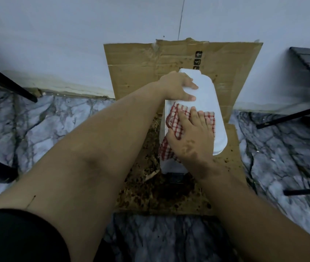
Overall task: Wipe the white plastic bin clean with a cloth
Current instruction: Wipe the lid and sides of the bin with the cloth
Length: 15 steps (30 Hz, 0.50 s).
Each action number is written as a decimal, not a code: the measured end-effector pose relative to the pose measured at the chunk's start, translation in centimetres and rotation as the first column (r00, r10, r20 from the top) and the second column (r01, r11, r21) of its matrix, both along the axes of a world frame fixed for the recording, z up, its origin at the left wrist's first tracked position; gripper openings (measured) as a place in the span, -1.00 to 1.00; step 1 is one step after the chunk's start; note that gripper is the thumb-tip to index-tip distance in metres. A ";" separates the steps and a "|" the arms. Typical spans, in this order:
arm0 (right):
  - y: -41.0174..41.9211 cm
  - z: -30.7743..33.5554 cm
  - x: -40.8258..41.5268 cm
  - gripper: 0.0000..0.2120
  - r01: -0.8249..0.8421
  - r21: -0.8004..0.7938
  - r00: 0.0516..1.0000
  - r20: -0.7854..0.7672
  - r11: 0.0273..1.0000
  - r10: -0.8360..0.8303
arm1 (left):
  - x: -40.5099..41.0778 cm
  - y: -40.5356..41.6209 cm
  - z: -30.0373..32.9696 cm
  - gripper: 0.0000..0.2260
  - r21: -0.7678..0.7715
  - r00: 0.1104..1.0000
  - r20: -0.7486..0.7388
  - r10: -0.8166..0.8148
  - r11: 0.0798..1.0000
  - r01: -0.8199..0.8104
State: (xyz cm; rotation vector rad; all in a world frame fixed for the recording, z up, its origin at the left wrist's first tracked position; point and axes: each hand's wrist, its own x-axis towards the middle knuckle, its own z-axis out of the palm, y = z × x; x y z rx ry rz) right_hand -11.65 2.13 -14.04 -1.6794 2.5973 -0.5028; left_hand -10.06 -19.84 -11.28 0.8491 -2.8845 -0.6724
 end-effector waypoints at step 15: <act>1.7 1.2 -2.9 -0.28 -0.147 0.095 0.983 0.120 0.985 0.136 | 0.6 0.8 -0.4 -0.48 0.009 1.000 -0.022 0.002 1.000 -0.001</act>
